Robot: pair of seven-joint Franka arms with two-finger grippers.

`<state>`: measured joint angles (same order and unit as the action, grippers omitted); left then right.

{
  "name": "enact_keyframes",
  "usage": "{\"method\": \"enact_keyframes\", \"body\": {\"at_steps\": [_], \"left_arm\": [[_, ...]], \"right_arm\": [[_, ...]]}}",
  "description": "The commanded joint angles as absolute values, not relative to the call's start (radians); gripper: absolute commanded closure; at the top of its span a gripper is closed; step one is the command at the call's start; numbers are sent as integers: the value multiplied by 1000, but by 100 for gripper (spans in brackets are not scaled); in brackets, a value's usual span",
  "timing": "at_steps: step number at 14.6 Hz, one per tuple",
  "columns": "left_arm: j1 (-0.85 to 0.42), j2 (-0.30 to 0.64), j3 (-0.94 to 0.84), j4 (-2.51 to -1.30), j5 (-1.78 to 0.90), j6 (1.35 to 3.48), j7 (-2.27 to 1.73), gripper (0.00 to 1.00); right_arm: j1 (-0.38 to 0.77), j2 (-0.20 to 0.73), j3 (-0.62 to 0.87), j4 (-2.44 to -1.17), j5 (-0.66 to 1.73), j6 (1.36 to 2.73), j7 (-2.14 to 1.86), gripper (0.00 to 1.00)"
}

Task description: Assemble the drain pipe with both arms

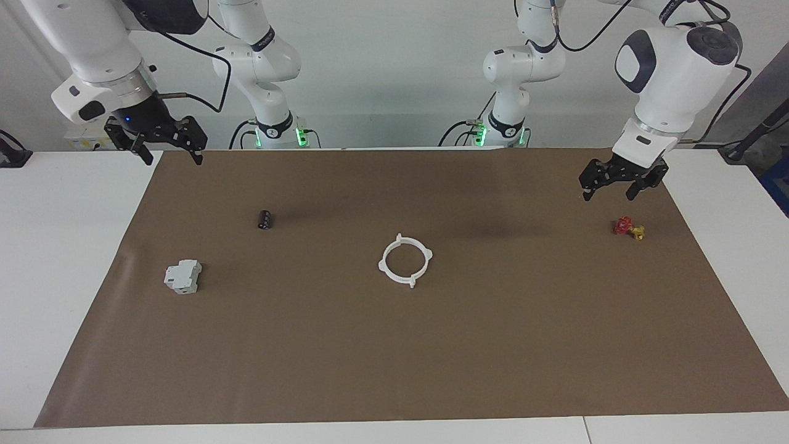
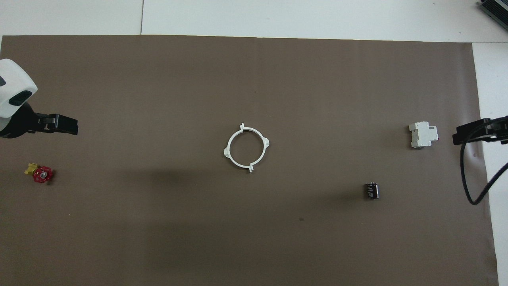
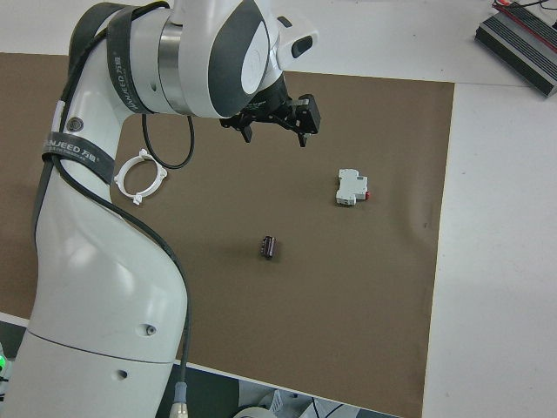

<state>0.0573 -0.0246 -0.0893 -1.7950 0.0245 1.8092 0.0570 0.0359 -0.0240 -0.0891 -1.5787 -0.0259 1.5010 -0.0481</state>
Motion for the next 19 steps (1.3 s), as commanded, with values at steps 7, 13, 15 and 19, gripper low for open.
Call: {"method": "enact_keyframes", "body": {"at_steps": [7,13,15,19], "left_arm": [[54,-63,-86,-1801,11,1818,58,0],[55,44,-84,-1611,9,1715,58,0],[49,48,-83,-1603,11,1701,55,0],[44,26,-83,-1620,11,1687,55,0]], "right_arm": [[35,-31,-87,-1594,-40,1525,-66,0],[35,-31,-87,-1594,-38,1525,-66,0],[35,-31,-87,-1594,-38,1525,-66,0],[35,-31,-87,-1594,-40,1525,-66,0]]}}
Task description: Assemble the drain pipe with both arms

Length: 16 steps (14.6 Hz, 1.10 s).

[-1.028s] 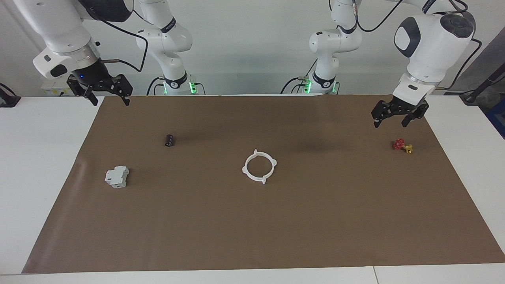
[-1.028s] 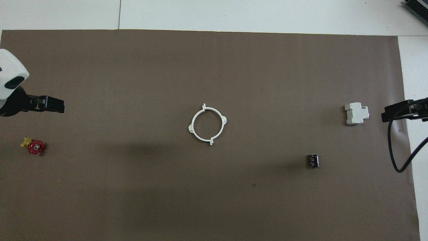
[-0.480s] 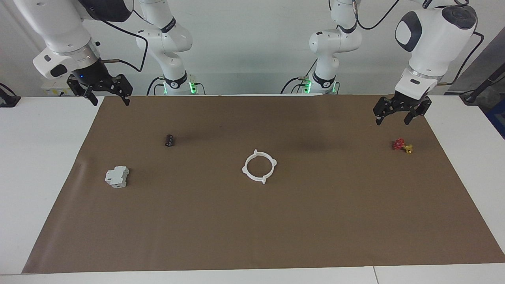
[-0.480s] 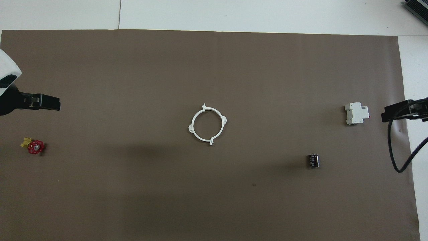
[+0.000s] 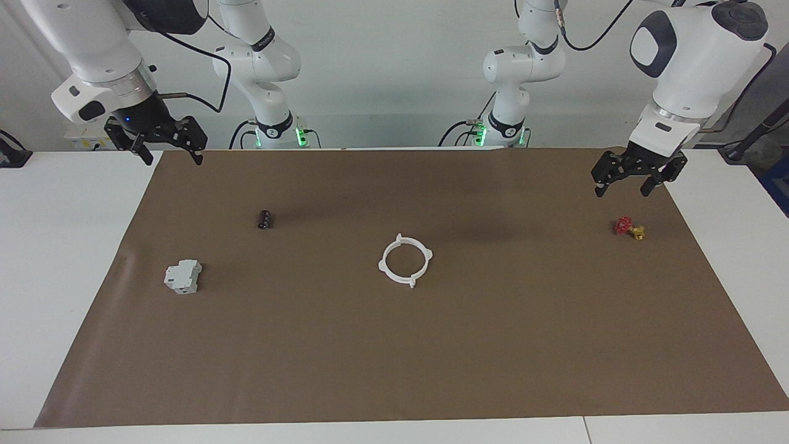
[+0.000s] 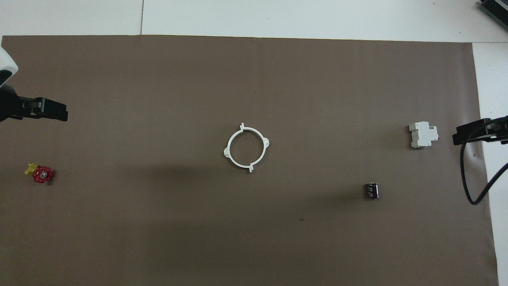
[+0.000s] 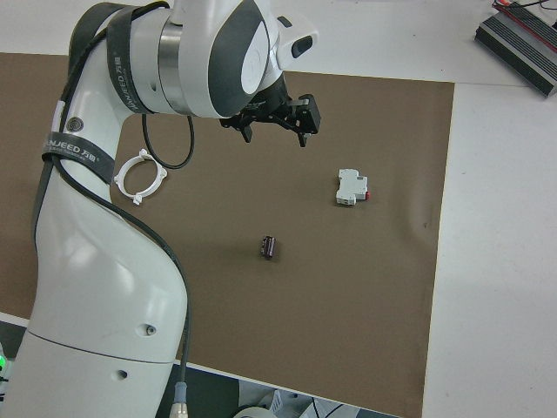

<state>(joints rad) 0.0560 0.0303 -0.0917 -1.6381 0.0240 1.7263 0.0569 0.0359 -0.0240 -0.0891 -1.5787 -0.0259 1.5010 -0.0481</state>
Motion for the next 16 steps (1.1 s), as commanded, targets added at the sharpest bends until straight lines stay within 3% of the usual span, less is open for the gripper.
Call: {"method": "enact_keyframes", "body": {"at_steps": [1,16], "left_arm": [[43,25,-84,-1620,11,1689,55,0],[41,6,-89,-1626,11,1677,55,0]], "right_arm": [[35,-31,-87,-1594,-38,1525,-66,0],[35,-31,-89,-1594,-40,1525,-66,0]]}}
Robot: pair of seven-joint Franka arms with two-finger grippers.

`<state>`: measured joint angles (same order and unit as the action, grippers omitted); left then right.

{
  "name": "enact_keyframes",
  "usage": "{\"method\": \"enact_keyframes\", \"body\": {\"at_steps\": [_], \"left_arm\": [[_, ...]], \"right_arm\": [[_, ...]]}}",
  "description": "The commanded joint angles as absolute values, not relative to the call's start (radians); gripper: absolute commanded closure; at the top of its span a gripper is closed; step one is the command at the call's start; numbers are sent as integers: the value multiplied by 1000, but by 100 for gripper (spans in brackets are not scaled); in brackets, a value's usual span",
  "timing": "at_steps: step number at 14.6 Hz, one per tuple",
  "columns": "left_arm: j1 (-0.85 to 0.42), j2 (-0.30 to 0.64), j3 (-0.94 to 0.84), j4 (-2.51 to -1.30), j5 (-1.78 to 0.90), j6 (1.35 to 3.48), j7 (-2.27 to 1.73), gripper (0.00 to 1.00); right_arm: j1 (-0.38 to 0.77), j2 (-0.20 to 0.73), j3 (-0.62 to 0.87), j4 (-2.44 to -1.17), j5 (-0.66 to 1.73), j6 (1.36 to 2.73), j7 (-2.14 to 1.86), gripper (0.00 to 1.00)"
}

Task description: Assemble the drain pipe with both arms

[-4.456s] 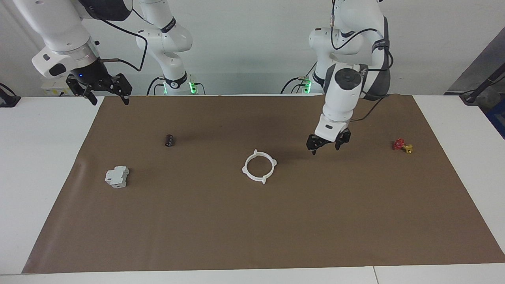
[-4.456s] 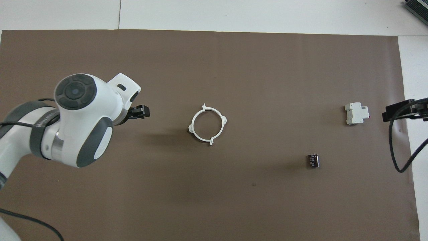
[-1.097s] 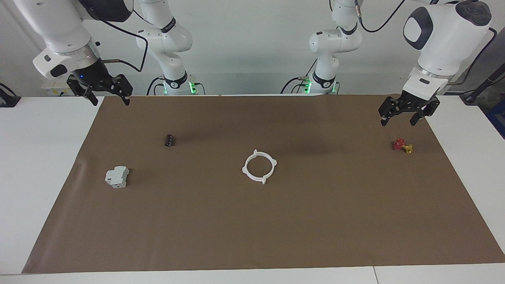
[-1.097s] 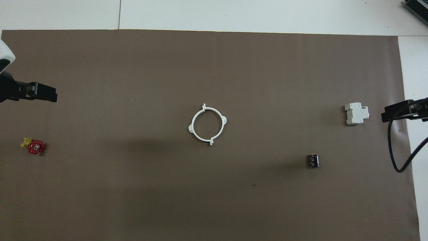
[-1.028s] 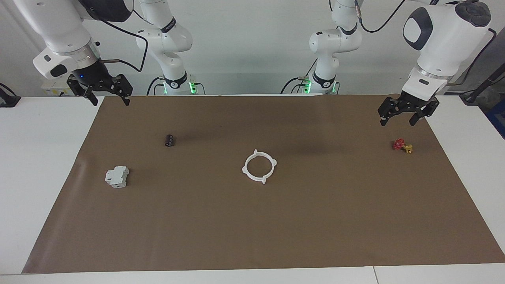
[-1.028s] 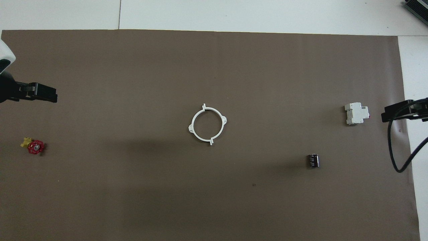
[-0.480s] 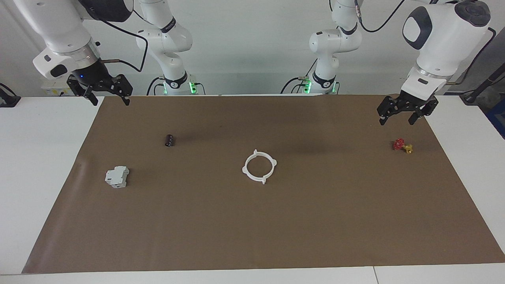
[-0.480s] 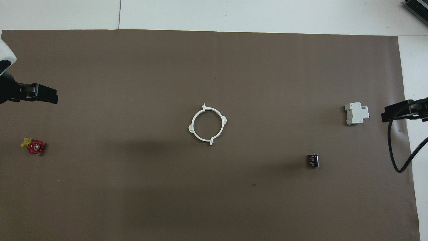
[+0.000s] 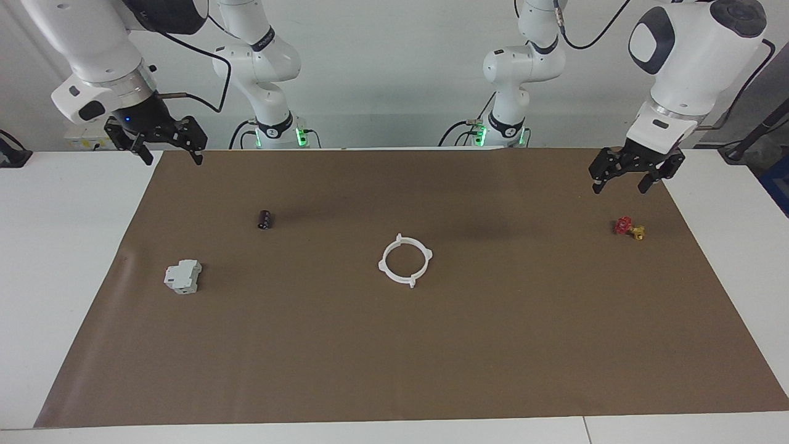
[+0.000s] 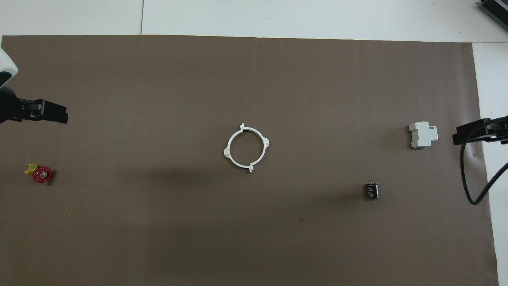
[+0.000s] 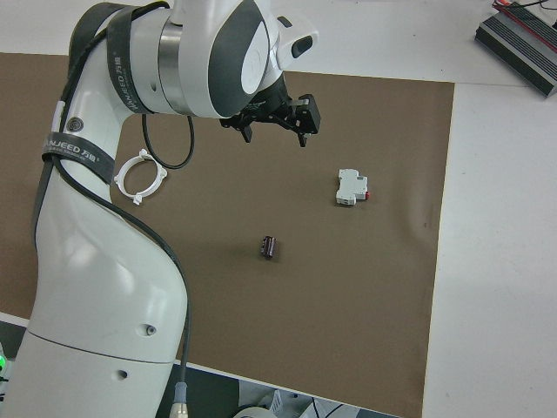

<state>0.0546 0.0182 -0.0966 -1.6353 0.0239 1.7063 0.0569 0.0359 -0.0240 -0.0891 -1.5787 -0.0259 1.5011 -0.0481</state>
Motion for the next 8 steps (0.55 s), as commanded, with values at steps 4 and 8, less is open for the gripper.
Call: {"method": "enact_keyframes", "body": {"at_steps": [4,8], "left_arm": [[41,6,-89,-1626,11,1678,55,0],[43,6,-89,-1626,11,1678,55,0]], "right_arm": [[35,-31,-87,-1594,-38,1537,-66,0],[34,-31,-89,-1601,-40,1574,-69,0]]}}
